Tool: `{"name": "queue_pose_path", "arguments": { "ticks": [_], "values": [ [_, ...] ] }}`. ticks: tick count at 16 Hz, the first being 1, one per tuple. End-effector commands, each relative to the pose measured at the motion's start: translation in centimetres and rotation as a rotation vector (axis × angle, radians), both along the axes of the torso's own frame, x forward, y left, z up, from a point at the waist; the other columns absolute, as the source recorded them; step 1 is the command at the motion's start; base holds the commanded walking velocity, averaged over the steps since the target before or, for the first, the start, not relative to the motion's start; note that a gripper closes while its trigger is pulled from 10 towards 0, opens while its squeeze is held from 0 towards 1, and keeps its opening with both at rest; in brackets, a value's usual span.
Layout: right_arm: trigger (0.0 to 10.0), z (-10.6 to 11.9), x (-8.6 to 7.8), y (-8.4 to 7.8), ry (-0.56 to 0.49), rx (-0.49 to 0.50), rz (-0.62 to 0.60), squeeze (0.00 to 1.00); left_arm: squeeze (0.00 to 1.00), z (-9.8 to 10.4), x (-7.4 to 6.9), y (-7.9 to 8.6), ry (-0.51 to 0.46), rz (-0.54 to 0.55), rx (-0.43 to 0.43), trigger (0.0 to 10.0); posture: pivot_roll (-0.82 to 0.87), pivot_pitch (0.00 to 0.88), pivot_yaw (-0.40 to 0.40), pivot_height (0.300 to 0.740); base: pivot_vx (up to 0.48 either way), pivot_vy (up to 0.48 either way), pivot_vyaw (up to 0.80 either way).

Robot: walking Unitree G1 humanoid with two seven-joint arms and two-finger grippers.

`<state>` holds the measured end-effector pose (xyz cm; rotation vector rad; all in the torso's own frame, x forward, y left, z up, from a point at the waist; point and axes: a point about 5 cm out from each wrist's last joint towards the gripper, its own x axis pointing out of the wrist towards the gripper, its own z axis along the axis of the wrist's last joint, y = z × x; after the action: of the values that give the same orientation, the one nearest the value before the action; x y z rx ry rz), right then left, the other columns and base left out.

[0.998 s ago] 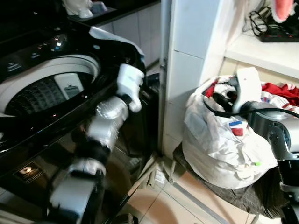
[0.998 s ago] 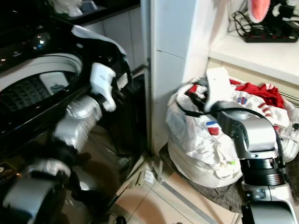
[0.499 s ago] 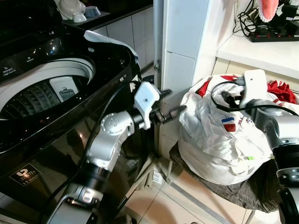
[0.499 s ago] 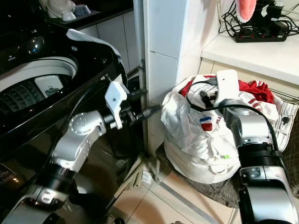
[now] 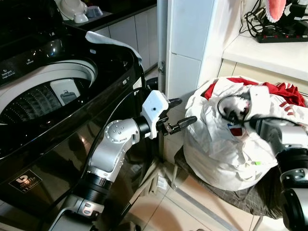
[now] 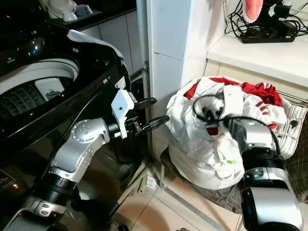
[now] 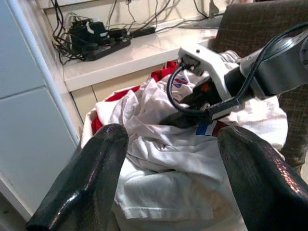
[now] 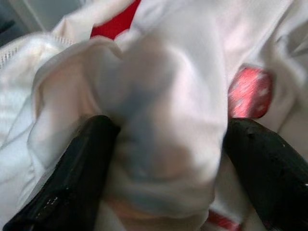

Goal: Clothes washing

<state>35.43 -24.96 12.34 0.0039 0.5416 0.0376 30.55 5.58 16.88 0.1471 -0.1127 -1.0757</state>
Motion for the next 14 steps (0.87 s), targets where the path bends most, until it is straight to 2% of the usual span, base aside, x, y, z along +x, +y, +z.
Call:
{"name": "queue_pose_path", "arguments": {
  "ticks": [1, 2, 3, 4, 5, 14],
  "values": [
    [10.0, 0.1, 0.1, 0.1, 0.011, 0.059, -0.011, 0.0, 0.0, -0.1, -0.4, -0.1, 0.008, -0.028, 0.018, 10.0, -0.07, 0.0, 0.082, 0.74, 0.0, 0.0, 0.0],
    [10.0, 0.1, 0.1, 0.2, 0.009, 0.066, -0.009, 0.0, 0.0, -0.2, -0.5, -0.1, 0.011, -0.037, 0.021, 10.0, -0.07, 0.0, 0.082, 0.74, 0.0, 0.0, 0.0],
    [7.2, 0.1, 0.2, 0.3, -0.001, 0.087, 0.0, 0.0, 0.0, -0.2, -0.7, -0.1, 0.016, -0.051, 0.024, 10.0, -0.07, 0.0, 0.082, 0.74, 0.0, 0.0, 0.0],
    [3.4, 0.2, 0.2, 0.4, -0.01, 0.097, 0.007, 0.0, 0.0, -0.2, -0.8, -0.1, 0.02, -0.06, 0.02, 10.0, -0.07, 0.0, 0.082, 0.74, 0.0, 0.0, 0.0],
    [0.0, 0.4, 0.3, 0.6, -0.021, 0.11, 0.019, 0.0, 0.0, -0.2, -1.0, -0.2, 0.025, -0.071, 0.019, 10.0, -0.07, 0.0, 0.082, 0.74, 0.0, 0.0, 0.0],
    [0.0, 1.2, 0.8, 1.2, -0.074, 0.138, 0.062, 0.0, 0.0, -0.2, -1.1, 0.0, 0.043, -0.082, 0.037, 10.0, -0.06, 0.0, 0.078, 0.74, 0.0, 0.0, 0.0]
  ]
}}
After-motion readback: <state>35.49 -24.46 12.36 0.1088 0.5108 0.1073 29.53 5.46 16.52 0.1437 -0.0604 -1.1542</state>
